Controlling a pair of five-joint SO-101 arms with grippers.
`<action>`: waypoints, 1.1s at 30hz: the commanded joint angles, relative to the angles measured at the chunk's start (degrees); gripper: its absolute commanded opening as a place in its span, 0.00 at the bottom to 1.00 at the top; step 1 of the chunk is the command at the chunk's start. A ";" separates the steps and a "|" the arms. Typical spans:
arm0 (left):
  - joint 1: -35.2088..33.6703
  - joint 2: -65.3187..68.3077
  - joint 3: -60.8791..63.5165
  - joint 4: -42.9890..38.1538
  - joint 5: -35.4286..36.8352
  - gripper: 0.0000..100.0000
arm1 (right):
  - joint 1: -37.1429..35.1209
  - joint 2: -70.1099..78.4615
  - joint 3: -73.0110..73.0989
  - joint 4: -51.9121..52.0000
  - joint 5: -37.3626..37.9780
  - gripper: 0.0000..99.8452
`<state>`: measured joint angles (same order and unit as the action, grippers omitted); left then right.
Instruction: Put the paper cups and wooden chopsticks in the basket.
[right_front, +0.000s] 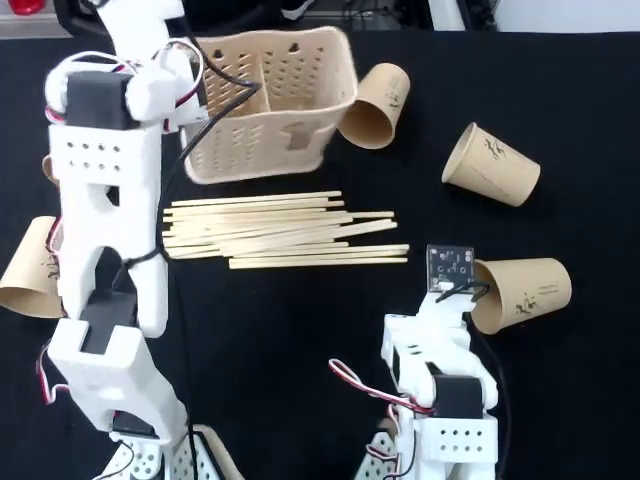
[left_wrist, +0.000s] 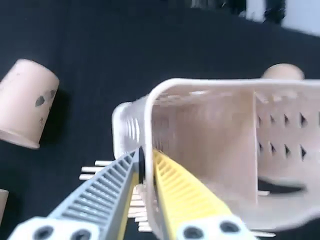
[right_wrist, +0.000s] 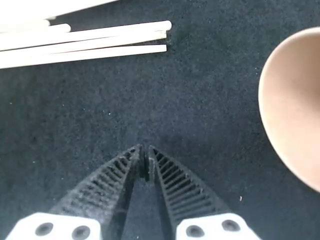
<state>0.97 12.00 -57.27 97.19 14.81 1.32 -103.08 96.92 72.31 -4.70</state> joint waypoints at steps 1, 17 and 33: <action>-0.66 1.76 -4.09 -2.73 0.62 0.03 | 0.44 -2.77 -0.31 0.18 0.09 0.02; -3.82 20.57 -5.49 -8.62 0.70 0.03 | 0.44 -2.77 -0.31 1.14 0.09 0.02; -2.24 28.48 -19.30 -6.33 -1.49 0.03 | 0.44 -2.77 -0.31 1.14 0.09 0.02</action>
<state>-0.79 39.52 -72.84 90.68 13.67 1.32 -103.08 96.92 73.19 -4.70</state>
